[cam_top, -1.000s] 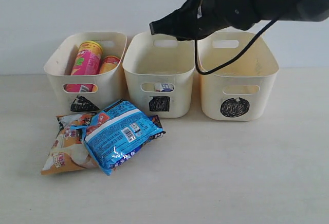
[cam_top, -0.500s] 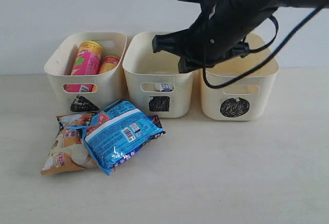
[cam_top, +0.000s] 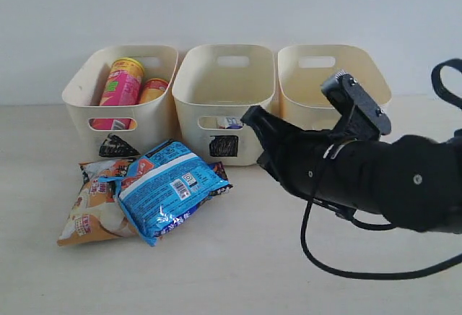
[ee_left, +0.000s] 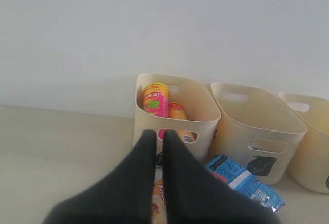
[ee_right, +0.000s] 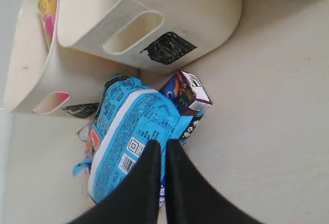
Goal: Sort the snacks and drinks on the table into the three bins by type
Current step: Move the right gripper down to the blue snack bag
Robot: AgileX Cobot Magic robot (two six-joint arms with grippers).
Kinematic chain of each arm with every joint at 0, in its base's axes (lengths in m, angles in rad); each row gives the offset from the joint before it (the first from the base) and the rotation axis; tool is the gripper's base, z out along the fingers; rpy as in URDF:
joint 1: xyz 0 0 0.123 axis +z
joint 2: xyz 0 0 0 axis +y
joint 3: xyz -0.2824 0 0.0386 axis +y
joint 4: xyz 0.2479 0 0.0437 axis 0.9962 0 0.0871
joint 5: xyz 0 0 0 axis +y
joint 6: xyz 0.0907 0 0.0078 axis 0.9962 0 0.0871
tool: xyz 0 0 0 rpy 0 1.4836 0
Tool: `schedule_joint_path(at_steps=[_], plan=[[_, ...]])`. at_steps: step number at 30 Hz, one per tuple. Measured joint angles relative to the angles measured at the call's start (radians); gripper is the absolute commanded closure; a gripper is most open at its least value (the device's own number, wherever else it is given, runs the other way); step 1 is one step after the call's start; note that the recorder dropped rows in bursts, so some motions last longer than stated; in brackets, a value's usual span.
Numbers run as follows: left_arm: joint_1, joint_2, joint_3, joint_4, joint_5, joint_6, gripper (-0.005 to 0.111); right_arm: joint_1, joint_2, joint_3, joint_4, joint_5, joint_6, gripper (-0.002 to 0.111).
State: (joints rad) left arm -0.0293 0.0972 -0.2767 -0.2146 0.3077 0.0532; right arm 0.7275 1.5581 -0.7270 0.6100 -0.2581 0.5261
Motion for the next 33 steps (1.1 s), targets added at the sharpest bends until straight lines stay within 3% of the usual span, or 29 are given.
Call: schedule_joint_path(at_steps=[3,4,8,12,14,21,27,33], plan=[[0.0,0.0,0.0,0.0,0.0,0.0,0.102,0.0,0.013,0.052,-0.28,-0.13,0.401,0.108],[0.0,0.0,0.0,0.0,0.0,0.0,0.102,0.0,0.051,0.077,-0.435,-0.264,0.613,0.108],[0.0,0.0,0.0,0.0,0.0,0.0,0.102,0.0,0.24,0.101,-0.654,-0.614,0.941,0.108],[0.0,0.0,0.0,0.0,0.0,0.0,0.102,0.001,0.303,0.101,-0.676,-0.677,1.021,0.107],[0.0,0.0,0.0,0.0,0.0,0.0,0.102,0.001,0.314,0.103,-0.681,-0.675,1.031,0.101],[0.0,0.0,0.0,0.0,0.0,0.0,0.102,0.001,0.316,0.103,-0.681,-0.607,1.038,0.047],[0.0,0.0,0.0,0.0,0.0,0.0,0.102,0.001,0.331,0.101,-0.689,-0.544,1.038,0.041],[0.0,0.0,0.0,0.0,0.0,0.0,0.102,0.001,0.383,0.049,-0.743,-0.521,1.041,0.029]])
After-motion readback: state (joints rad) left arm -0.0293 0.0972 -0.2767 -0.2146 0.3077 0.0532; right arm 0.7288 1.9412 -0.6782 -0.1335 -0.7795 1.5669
